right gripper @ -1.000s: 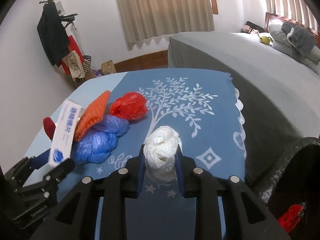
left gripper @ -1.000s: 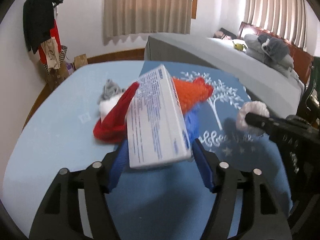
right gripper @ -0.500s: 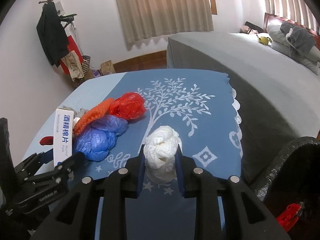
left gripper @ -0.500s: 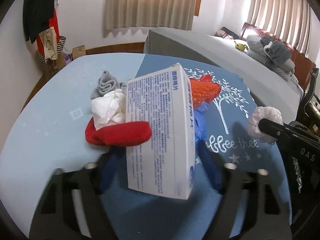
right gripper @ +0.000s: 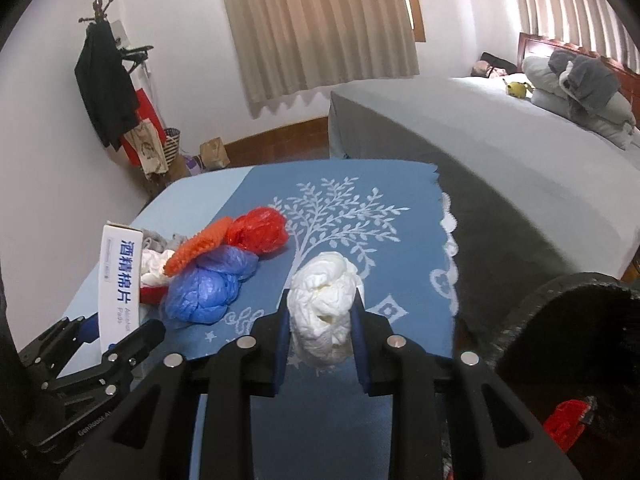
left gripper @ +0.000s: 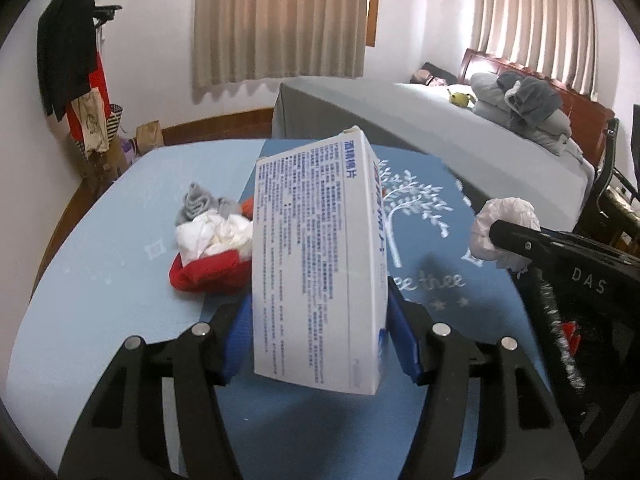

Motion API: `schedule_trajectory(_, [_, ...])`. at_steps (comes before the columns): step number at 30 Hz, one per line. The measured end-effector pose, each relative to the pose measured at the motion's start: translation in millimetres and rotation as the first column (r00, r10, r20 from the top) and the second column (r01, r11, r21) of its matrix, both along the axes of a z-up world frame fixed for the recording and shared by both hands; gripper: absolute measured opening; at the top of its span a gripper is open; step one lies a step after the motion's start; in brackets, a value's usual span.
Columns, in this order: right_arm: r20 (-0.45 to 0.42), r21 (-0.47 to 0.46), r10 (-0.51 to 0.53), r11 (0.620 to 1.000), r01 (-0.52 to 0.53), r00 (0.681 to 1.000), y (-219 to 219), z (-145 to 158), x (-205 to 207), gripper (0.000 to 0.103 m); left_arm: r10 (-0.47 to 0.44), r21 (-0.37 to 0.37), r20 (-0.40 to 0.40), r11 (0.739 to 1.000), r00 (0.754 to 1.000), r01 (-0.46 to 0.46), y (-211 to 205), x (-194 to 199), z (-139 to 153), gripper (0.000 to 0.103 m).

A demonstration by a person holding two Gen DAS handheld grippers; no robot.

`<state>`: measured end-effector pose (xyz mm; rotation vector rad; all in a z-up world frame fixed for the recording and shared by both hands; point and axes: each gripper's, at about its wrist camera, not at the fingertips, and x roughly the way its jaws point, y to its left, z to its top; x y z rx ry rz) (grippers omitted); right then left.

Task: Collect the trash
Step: 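Grasp the white medicine box with the left gripper and lift it, then carry the medicine box and white tissue over the bin and open both grippers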

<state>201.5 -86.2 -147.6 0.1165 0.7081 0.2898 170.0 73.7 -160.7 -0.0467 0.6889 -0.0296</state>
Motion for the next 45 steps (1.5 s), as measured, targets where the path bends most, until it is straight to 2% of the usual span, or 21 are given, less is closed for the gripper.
schedule_trajectory(14, [0.072,0.004,-0.065,0.998,0.064,0.995,-49.4,40.4,-45.8,0.027,-0.048,-0.002,0.078,0.999,0.996,0.048,-43.2,-9.6,35.5,0.058])
schedule_trajectory(24, [0.097,0.0,-0.148,0.989,0.149,0.984,-97.6,55.1,-79.6,0.027,-0.145,-0.007,0.112,0.989,0.983,0.146,-96.8,-16.5,49.1,0.059])
schedule_trajectory(32, [0.102,-0.006,-0.247,0.968,0.249,0.964,-141.4,57.9,-104.2,0.027,-0.24,-0.002,0.135,0.97,0.961,0.243,-144.8,-22.6,51.9,0.059])
schedule_trajectory(45, [0.095,-0.031,-0.393,0.917,0.397,0.915,-210.0,52.6,-128.6,0.027,-0.391,-0.004,0.14,0.919,0.91,0.395,-218.4,-28.0,43.7,0.059])
